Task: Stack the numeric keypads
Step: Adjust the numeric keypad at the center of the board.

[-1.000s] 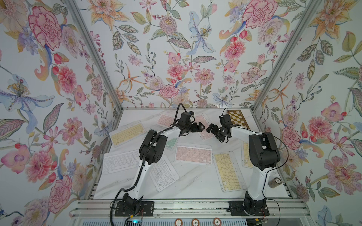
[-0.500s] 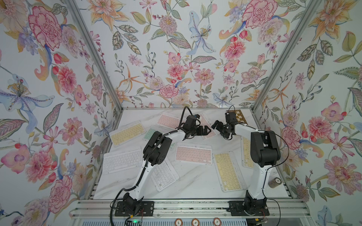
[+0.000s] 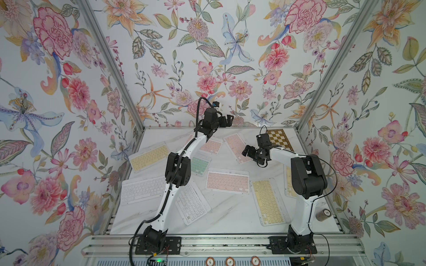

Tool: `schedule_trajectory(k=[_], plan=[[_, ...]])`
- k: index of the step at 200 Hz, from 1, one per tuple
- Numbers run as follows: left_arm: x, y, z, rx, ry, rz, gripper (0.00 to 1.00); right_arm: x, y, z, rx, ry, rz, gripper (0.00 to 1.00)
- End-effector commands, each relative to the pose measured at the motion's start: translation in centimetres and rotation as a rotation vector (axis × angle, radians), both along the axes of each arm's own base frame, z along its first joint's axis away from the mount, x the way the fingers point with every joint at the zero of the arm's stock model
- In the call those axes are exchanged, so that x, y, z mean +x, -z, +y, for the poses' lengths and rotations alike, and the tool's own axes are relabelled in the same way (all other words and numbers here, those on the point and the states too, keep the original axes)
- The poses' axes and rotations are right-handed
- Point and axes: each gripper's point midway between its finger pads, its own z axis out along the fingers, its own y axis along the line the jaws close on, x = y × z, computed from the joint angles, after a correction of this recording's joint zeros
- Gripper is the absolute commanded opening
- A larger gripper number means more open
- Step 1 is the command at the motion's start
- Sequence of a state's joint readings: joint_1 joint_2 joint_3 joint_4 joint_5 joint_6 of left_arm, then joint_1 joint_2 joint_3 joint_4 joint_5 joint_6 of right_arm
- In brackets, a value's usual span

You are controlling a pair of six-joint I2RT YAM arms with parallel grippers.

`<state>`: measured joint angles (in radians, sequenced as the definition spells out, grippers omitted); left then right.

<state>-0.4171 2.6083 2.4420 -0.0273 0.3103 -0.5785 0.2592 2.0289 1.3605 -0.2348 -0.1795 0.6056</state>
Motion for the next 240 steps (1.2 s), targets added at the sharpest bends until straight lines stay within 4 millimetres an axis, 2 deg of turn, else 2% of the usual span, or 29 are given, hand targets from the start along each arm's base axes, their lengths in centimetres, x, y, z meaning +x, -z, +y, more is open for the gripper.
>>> schedule_trajectory(k=[1, 39, 88, 119, 158, 188, 212, 240], plan=[[0.4, 5.6, -0.8, 0.044, 0.006, 0.039, 0.99, -1.3, -0.2, 0.4, 0.000, -0.043, 0.023, 0.99], [1.5, 6.2, -1.6, -0.024, 0.007, 0.004, 0.99, -1.6, -0.3, 0.9, 0.024, -0.065, 0.024, 0.99], [1.6, 9.0, -2.8, -0.095, -0.006, 0.040, 0.99, -2.3, 1.0, 1.0, 0.038, -0.068, 0.052, 0.99], [1.2, 10.7, -3.7, -0.113, -0.014, 0.093, 0.99, -2.5, 0.7, 1.0, 0.059, -0.068, 0.049, 0.99], [0.6, 14.1, -3.5, -0.128, -0.040, 0.211, 0.99, -3.0, 0.1, 0.5, 0.074, -0.055, 0.037, 0.99], [0.1, 15.3, -3.4, -0.118, -0.043, 0.269, 0.99, -3.4, -0.1, 0.2, 0.078, -0.049, 0.033, 0.99], [-0.3, 16.4, -2.3, -0.060, -0.085, 0.320, 0.99, -3.6, 0.2, 0.1, 0.089, -0.043, 0.037, 0.99], [-1.0, 17.9, -2.5, -0.039, -0.074, 0.361, 0.99, -3.6, 0.3, 0.3, 0.113, -0.038, 0.041, 0.99]])
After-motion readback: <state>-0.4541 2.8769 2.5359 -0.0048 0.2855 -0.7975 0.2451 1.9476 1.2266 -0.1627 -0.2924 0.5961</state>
